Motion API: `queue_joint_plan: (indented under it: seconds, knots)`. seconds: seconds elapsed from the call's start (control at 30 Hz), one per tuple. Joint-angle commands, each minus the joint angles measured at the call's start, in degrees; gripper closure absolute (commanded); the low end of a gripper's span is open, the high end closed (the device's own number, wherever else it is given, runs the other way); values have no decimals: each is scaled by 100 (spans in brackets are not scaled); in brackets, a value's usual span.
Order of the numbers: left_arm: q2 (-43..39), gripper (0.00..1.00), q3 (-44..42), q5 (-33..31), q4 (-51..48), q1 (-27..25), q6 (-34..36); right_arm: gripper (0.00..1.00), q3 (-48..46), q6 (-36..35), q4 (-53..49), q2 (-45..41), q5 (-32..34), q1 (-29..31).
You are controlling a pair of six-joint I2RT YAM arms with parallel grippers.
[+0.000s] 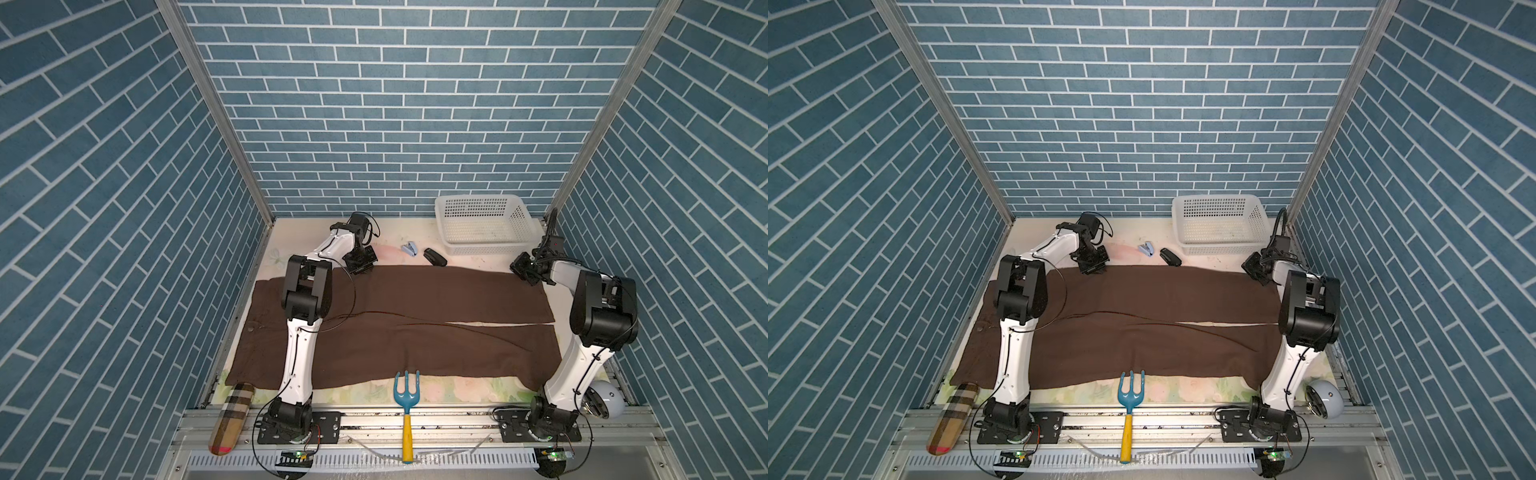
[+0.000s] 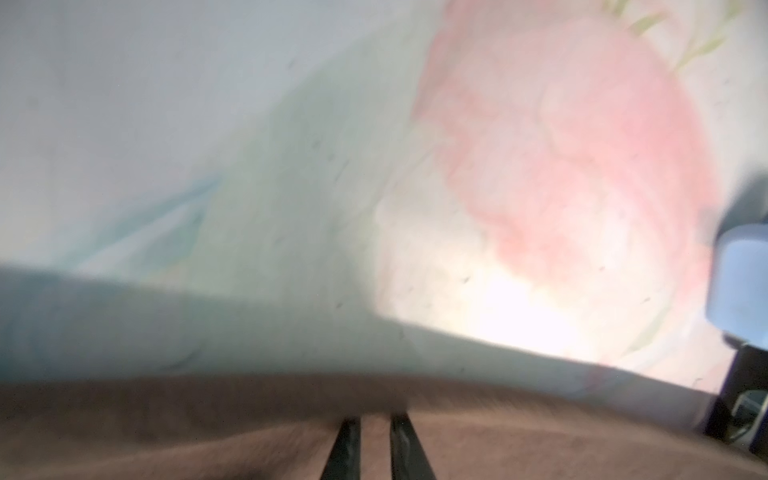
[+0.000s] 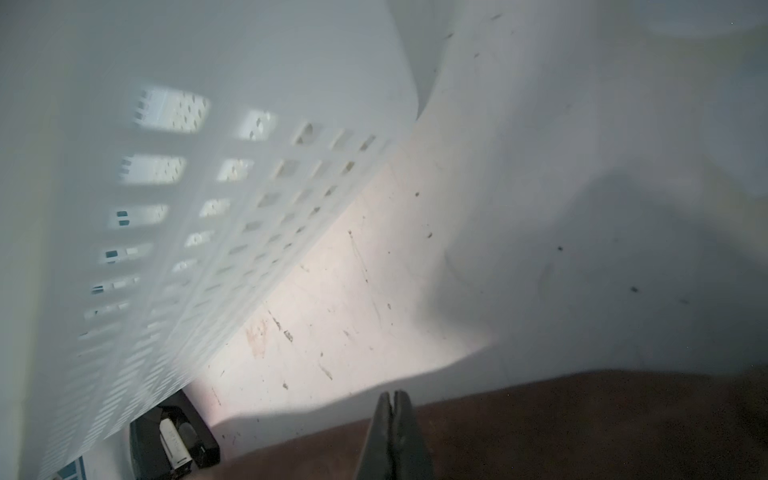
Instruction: Fold and stack the trousers
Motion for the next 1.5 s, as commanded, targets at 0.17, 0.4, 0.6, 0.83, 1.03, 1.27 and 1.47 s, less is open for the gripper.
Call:
queue_joint_plan:
  seconds: [0.17,0.4,0.6,0.83,1.03,1.27,1.47]
  knots:
    - [-745,83,-508,419,-59,18,47,100,-531,-288,-1368,-1446,756,-16]
    - [-2349,81,-2320,-27,-3,198,169,100,-1210,-288,-3035,-2569,1322,-16]
    - [-3605,80,-3991,-459,156,615,-44,58,-1676,-268,-4088,-3046,1804,-252]
    - [-4556,80,-5382,-684,317,760,-203,100,-2233,-298,-3971,-3051,997,-986]
    - [-4651,83,-6130,-570,645,879,-376,100,-2315,-257,-3868,-2975,810,-1017]
    - [-4543,85,-6278,-655,684,934,-413,100,-2645,-6,-3235,-2426,511,-1098]
    - [-4542,84,-6318,-614,765,1203,-313,100,-2352,232,-2663,-1870,566,-1385]
